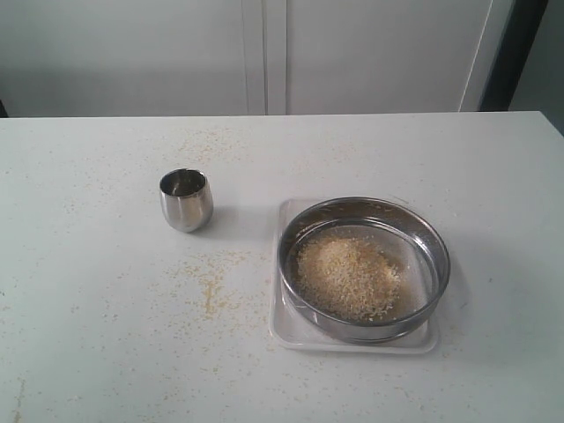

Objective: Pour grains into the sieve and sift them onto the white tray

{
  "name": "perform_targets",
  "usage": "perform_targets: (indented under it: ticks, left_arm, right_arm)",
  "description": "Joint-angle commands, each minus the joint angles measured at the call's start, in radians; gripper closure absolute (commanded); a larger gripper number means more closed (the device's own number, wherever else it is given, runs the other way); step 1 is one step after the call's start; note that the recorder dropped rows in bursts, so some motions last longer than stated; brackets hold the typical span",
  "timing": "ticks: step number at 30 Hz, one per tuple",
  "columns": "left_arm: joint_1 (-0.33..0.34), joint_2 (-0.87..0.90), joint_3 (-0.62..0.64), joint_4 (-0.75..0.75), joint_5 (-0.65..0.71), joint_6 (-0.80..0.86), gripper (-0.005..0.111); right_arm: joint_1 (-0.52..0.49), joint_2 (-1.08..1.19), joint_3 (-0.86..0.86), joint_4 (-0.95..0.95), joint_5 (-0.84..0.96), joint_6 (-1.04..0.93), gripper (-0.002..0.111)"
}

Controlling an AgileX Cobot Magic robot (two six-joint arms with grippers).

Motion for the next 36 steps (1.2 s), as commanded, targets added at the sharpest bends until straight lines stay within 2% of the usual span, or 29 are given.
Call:
perform_targets:
  ticks: [1,9,15,18,21,27,29,33,36]
  left_arm:
    - [0.003,-0.008,0.007,-0.008,0.011,-0.001,0.107]
    - [0.003,-0.008,0.007,-0.008,0.011,-0.001,0.107]
    - [0.003,-0.008,0.007,-0.008,0.011,-0.001,0.107]
    - [0.003,-0.008,0.007,-0.008,0.011,-0.001,0.107]
    - [0.003,-0.008,0.007,-0.008,0.011,-0.001,0.107]
    - [0.003,-0.008,0.007,-0.008,0.011,-0.001,0.107]
    - [0.003,-0.008,0.007,-0.008,0.011,-0.001,0.107]
    - [0.003,-0.008,0.007,-0.008,0.011,-0.001,0.107]
    - [0.003,-0.008,0.007,-0.008,0.011,-0.001,0.107]
  right_arm:
    - [0.005,0.108,-0.083,-0.094,0.074,-0.012,0.108]
    - [0.009,0.261,-0.220,-0.181,0.348,-0.019,0.108]
    - [0.047,0.381,-0.332,-0.167,0.594,-0.197,0.108]
    - [0.064,0.449,-0.391,-0.099,0.723,-0.326,0.108]
    - [0.068,0.577,-0.487,0.102,0.891,-0.581,0.108]
    - [0.068,0.819,-0.619,0.180,1.018,-0.640,0.108]
    - [0.068,0.892,-0.670,0.180,1.051,-0.659,0.102]
    - [0.044,1.008,-0.754,0.177,1.103,-0.661,0.071]
    - [0.020,1.096,-0.811,0.179,1.146,-0.659,0.053]
